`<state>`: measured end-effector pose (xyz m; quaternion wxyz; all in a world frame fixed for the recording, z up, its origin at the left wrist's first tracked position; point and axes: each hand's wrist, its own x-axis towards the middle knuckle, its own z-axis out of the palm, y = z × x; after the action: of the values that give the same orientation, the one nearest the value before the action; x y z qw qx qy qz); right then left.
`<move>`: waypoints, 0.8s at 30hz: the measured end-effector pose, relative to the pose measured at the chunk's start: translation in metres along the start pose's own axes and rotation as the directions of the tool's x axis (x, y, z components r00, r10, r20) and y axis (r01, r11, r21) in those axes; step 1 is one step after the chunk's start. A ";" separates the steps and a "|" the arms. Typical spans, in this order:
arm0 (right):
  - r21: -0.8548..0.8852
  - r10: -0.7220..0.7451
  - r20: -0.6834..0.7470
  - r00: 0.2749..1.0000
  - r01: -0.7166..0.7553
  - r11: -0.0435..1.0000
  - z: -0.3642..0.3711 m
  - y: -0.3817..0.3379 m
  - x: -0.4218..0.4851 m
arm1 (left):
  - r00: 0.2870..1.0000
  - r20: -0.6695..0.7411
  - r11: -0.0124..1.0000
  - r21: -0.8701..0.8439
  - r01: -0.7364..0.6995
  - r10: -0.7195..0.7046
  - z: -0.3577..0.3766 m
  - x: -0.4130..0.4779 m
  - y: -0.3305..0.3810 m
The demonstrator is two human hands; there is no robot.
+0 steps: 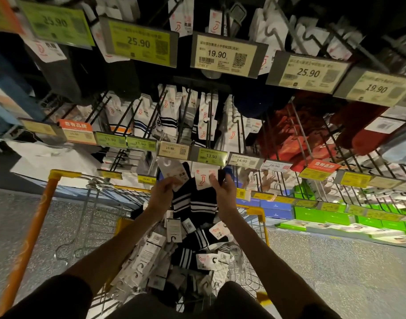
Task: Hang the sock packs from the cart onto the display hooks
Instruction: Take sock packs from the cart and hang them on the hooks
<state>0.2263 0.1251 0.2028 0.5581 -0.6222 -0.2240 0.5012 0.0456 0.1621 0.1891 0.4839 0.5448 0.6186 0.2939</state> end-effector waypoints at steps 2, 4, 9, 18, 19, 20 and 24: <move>-0.001 -0.018 0.029 0.999 0.018 1.000 0.006 -0.005 0.008 | 1.000 0.022 0.999 0.037 0.009 -0.010 0.000 0.005 0.001; -0.035 -0.024 0.015 1.000 0.024 0.999 0.012 -0.007 0.018 | 0.999 0.054 0.999 0.043 -0.004 0.001 -0.002 0.009 0.002; -0.213 -0.097 -0.074 0.992 0.080 0.974 0.021 -0.001 0.032 | 0.991 0.137 0.995 0.099 -0.014 0.000 0.000 0.023 0.009; -0.305 -0.197 -0.092 0.976 0.160 0.939 0.018 0.002 0.030 | 0.984 0.175 0.990 0.129 -0.056 0.033 0.012 0.023 0.021; -0.295 -0.177 -0.082 0.981 0.146 0.944 0.017 0.002 0.033 | 0.984 0.176 0.987 0.152 -0.056 0.029 0.012 0.023 0.019; -0.289 -0.159 -0.080 0.984 0.130 0.948 0.016 0.003 0.035 | 0.984 0.177 0.984 0.170 -0.057 0.027 0.012 0.022 0.017; -0.327 -0.143 -0.067 0.987 0.114 0.938 0.016 0.001 0.045 | 0.988 0.147 0.976 0.202 -0.078 0.048 0.015 0.025 0.015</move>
<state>0.2302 0.1699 0.1870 0.4900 -0.7110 -0.3177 0.3918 0.0672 0.1866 0.1901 0.4575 0.6311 0.5924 0.2039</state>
